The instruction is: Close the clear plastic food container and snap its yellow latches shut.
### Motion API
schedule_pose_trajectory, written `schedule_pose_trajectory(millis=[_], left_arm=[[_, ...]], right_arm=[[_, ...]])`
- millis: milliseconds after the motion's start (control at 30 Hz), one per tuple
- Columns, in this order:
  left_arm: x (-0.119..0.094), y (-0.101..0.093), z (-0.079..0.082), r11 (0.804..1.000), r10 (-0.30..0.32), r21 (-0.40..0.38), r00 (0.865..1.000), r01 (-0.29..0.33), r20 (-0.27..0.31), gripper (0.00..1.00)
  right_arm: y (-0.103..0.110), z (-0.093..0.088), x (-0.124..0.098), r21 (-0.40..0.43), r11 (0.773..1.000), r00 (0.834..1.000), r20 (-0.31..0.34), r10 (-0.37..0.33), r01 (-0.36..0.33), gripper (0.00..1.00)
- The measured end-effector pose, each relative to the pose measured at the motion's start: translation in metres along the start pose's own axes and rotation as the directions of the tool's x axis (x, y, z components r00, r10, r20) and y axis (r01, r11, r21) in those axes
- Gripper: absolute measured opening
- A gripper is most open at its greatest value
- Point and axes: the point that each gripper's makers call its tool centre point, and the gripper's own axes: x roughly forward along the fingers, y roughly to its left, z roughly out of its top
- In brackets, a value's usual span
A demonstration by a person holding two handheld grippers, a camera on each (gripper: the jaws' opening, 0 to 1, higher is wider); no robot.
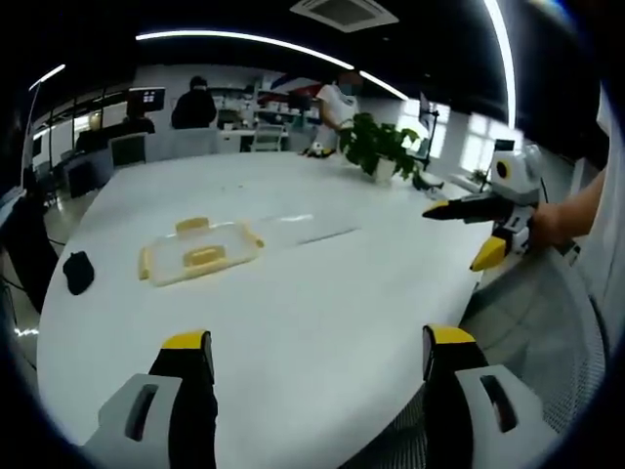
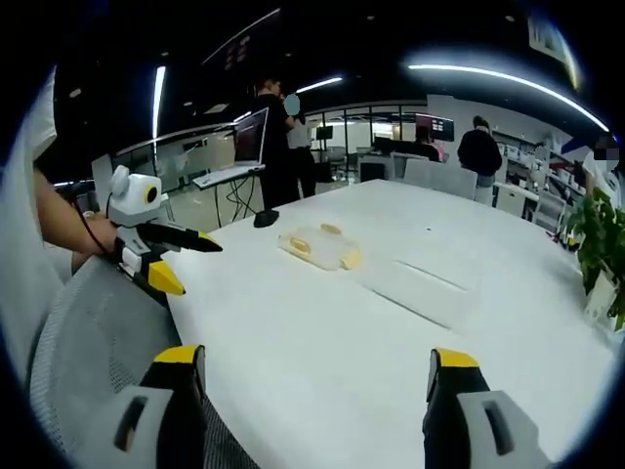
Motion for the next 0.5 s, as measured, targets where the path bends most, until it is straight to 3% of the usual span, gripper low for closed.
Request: schedule_pose_trajectory(millis=[500], left_arm=[[0.0001,-0.0002,-0.0029,1.000,-0.001,0.017,1.000,0.001,-0.015,0.85]], right_arm=[[0.0025,-0.0010,0.0006,0.006,1.000,1.000,-0.007,0.012,-0.012,0.93]])
